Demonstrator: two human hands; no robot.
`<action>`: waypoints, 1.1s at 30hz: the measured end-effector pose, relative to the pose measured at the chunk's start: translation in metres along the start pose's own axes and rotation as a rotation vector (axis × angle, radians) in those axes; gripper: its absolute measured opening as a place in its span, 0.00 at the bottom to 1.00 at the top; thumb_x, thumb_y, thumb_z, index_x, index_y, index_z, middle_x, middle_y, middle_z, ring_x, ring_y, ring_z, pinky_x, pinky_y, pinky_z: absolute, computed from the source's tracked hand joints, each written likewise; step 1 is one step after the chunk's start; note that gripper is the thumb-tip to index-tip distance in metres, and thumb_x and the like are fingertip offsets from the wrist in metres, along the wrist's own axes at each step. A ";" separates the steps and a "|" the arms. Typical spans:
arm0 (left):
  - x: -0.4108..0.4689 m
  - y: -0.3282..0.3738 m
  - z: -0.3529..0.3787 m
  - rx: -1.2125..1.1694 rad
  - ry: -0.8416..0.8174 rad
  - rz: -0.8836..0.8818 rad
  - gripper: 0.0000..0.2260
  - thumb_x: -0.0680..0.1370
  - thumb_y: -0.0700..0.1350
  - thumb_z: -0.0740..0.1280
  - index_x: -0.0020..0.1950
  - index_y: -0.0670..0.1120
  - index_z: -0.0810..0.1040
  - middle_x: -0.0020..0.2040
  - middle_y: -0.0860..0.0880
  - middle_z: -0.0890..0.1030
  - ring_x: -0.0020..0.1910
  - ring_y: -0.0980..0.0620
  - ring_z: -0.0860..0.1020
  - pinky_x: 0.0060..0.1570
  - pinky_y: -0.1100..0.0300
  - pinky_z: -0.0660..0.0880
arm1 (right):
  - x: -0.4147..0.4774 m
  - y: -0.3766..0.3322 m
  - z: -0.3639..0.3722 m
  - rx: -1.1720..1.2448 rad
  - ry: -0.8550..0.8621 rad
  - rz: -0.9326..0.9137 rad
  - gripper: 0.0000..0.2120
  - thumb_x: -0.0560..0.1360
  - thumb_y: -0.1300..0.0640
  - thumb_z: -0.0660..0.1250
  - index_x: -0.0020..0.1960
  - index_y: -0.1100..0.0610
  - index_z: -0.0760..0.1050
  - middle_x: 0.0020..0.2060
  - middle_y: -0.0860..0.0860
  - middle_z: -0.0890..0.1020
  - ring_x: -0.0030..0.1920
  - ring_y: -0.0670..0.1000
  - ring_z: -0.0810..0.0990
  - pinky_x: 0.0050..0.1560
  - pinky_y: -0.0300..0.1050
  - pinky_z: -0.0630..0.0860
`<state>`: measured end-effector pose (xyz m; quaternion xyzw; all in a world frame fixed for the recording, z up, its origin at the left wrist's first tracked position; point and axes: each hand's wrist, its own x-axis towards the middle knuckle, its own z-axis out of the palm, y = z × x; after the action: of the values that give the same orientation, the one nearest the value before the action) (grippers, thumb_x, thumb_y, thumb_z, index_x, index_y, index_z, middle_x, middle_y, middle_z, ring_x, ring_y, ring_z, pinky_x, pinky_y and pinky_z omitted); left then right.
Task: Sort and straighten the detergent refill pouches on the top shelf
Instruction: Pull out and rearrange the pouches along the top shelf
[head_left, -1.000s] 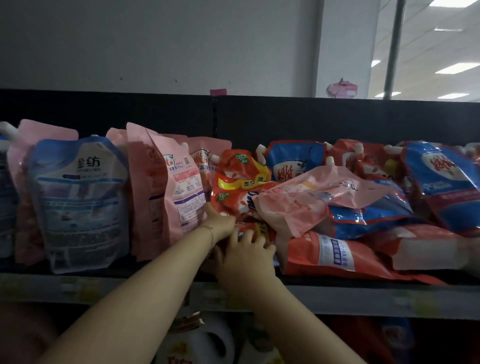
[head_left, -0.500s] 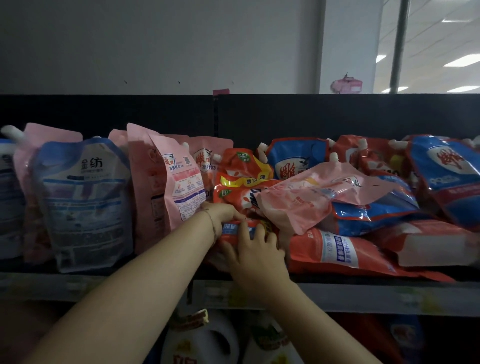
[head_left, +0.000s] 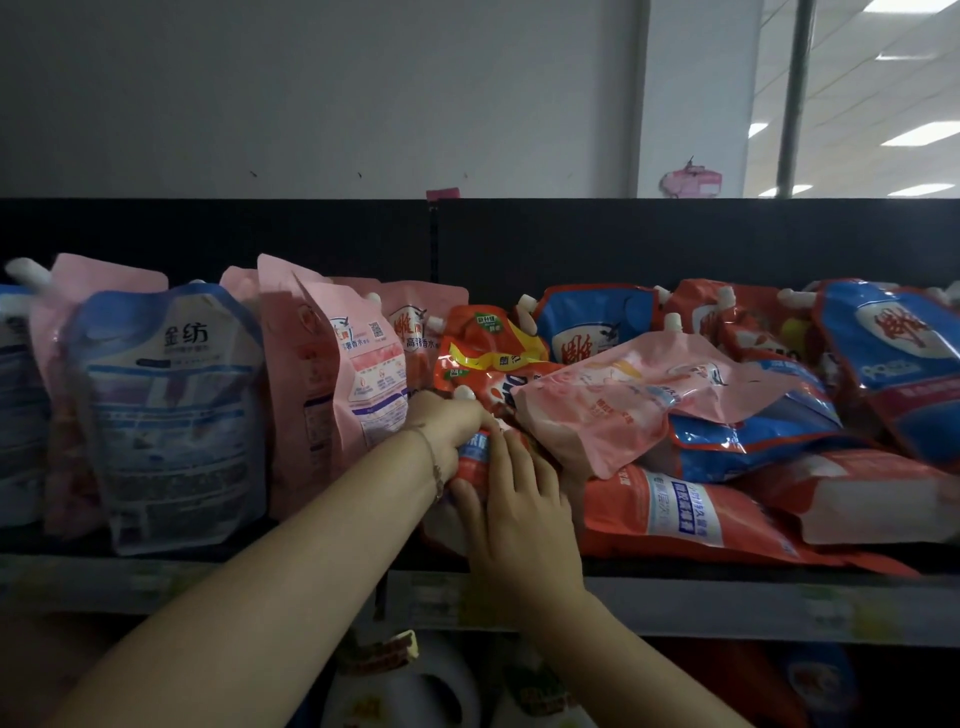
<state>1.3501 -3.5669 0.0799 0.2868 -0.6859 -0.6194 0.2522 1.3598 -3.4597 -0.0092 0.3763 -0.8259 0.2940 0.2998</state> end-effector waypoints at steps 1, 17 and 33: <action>-0.003 0.006 -0.001 0.016 -0.008 0.026 0.17 0.73 0.43 0.73 0.56 0.42 0.69 0.46 0.42 0.77 0.47 0.41 0.79 0.51 0.44 0.78 | 0.002 -0.001 0.001 0.030 0.028 0.012 0.45 0.71 0.31 0.25 0.79 0.54 0.50 0.76 0.51 0.59 0.73 0.55 0.60 0.66 0.55 0.67; -0.040 0.044 -0.037 -0.002 0.125 0.293 0.23 0.67 0.30 0.72 0.58 0.42 0.69 0.42 0.42 0.76 0.38 0.44 0.78 0.39 0.53 0.78 | 0.028 -0.031 -0.020 0.098 0.539 -0.119 0.28 0.82 0.43 0.46 0.53 0.59 0.80 0.43 0.52 0.84 0.36 0.54 0.83 0.28 0.42 0.73; -0.069 0.064 -0.043 0.010 0.047 0.309 0.32 0.69 0.29 0.71 0.72 0.38 0.65 0.55 0.46 0.74 0.44 0.46 0.75 0.43 0.52 0.78 | 0.027 -0.042 -0.053 0.052 0.549 -0.180 0.22 0.80 0.44 0.51 0.42 0.56 0.76 0.33 0.51 0.80 0.27 0.53 0.78 0.28 0.38 0.60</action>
<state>1.4236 -3.5445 0.1484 0.1938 -0.7190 -0.5627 0.3590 1.3928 -3.4570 0.0554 0.3620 -0.6691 0.3782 0.5275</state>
